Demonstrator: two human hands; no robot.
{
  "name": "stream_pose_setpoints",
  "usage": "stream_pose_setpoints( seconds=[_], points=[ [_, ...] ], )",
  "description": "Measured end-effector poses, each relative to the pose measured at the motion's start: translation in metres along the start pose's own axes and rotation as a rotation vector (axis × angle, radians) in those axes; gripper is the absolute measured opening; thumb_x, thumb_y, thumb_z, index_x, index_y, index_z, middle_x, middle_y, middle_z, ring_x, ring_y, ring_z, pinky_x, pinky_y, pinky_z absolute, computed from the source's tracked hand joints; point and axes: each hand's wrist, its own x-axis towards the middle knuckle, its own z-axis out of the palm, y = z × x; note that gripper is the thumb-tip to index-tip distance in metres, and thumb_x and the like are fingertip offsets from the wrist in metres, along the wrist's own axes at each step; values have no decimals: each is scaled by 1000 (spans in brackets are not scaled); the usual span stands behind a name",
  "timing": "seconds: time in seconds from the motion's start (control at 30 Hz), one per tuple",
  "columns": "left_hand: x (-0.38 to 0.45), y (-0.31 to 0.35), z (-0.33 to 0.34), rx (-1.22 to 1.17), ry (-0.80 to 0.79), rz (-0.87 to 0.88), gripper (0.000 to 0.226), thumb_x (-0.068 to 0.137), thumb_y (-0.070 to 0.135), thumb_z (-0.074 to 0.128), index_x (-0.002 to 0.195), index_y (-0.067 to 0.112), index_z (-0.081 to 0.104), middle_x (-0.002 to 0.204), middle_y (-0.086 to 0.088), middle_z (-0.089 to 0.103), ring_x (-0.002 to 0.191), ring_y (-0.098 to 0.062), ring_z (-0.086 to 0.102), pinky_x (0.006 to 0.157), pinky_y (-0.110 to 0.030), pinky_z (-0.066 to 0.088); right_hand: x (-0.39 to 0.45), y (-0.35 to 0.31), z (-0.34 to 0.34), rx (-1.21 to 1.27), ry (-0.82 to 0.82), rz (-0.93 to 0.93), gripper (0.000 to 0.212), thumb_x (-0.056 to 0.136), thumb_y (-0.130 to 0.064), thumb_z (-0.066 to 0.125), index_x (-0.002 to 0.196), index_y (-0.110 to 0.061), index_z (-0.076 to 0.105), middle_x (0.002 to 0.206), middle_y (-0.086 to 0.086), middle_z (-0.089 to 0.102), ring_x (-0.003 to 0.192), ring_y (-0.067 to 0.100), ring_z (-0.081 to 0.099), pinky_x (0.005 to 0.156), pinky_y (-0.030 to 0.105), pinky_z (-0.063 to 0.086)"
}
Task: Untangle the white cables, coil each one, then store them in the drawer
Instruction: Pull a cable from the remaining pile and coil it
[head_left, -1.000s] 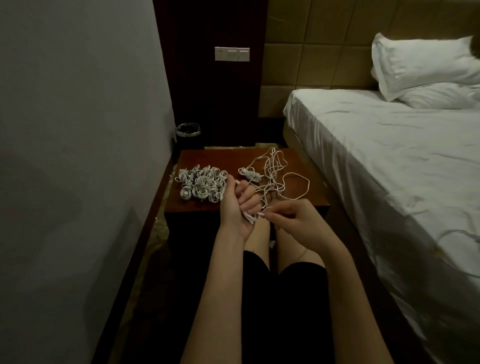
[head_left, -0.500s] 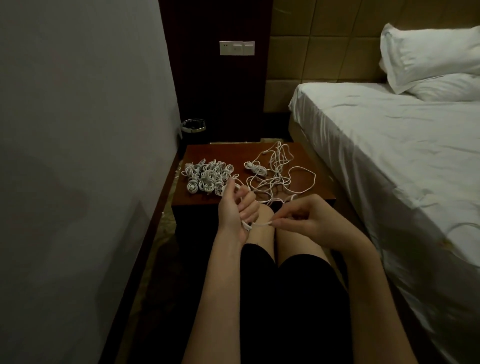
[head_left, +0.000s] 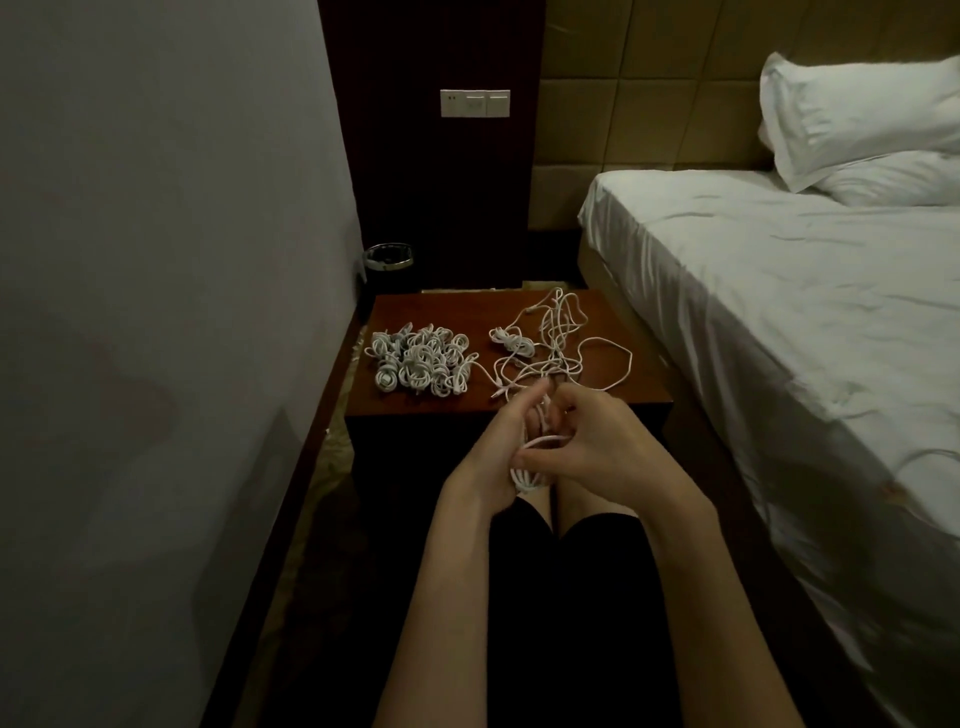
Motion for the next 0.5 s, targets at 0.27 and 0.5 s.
stream_pose_setpoints(
  seconds=[0.27, 0.5],
  points=[
    [0, -4, -5, -65, -204, -91, 50, 83, 58, 47, 52, 19, 52, 39, 8, 30, 23, -1, 22, 29, -13, 10, -9, 21, -19, 477, -72, 21, 17, 81, -7, 73, 90, 2, 61, 77, 4, 70, 74, 12, 69, 70, 20, 53],
    [2, -7, 1, -38, -372, -120, 37, 84, 55, 56, 71, 20, 50, 43, 8, 29, 26, 0, 22, 27, -11, 18, -12, 26, -25, 400, 214, -52, 11, 78, -8, 75, 82, -10, 65, 71, 0, 63, 58, 0, 56, 55, 12, 44]
  ],
)
